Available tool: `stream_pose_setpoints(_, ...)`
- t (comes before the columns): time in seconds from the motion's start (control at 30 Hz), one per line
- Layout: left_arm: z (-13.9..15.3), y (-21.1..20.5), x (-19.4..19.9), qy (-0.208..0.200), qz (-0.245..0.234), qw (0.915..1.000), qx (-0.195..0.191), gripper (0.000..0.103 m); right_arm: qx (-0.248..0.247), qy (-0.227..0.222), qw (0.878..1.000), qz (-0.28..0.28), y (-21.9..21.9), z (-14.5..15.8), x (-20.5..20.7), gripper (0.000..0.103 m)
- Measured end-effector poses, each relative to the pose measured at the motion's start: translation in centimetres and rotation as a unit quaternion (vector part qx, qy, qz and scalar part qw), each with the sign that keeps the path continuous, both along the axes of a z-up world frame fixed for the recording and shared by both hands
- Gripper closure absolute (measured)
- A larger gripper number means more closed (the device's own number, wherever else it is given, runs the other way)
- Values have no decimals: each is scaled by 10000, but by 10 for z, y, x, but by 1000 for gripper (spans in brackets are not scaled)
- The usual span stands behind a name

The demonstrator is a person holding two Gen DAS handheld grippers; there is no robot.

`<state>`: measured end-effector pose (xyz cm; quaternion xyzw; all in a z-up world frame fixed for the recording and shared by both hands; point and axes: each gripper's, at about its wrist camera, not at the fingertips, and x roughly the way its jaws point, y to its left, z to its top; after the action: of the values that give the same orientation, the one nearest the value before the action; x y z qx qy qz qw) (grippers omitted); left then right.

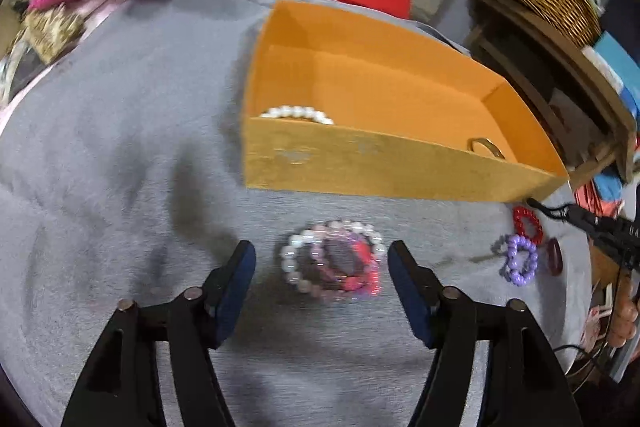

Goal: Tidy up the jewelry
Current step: 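Grasp the black hair tie with the right gripper while the left gripper reaches the pink bracelet, then grasp the pink-and-white bead bracelet with the left gripper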

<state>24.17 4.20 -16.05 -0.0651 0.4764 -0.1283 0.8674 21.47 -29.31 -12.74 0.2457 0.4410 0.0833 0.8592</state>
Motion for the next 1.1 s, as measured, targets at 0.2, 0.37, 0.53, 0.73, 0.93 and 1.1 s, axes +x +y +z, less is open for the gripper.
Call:
stream_pose_setpoints(0.2,-10,-16,3,35,-143,9996,255,31,-72,16,9998,172,17,-2,3,97)
stream_pose_setpoints(0.37,-11,-24,1,-33,-270,9989,388,47,-114,-13,9994,313,27,-3,4,97)
stream_pose_setpoints(0.53,-12,-24,0,-92,-384,9981,476,65,-139,-77,9990,413,36,-1,3,97)
stream_pose_setpoints(0.73,-5,-18,-5,-214,-413,9979,440,88,-108,-85,9990,421,40,-1,4,97)
stream_pose_setpoints(0.93,-4,-17,-9,-229,-571,9971,439,96,-104,-105,9989,447,45,-1,6,97)
stream_pose_setpoints(1.1,1,-16,-14,-314,-752,9957,445,96,-92,-123,9988,459,49,-1,7,97)
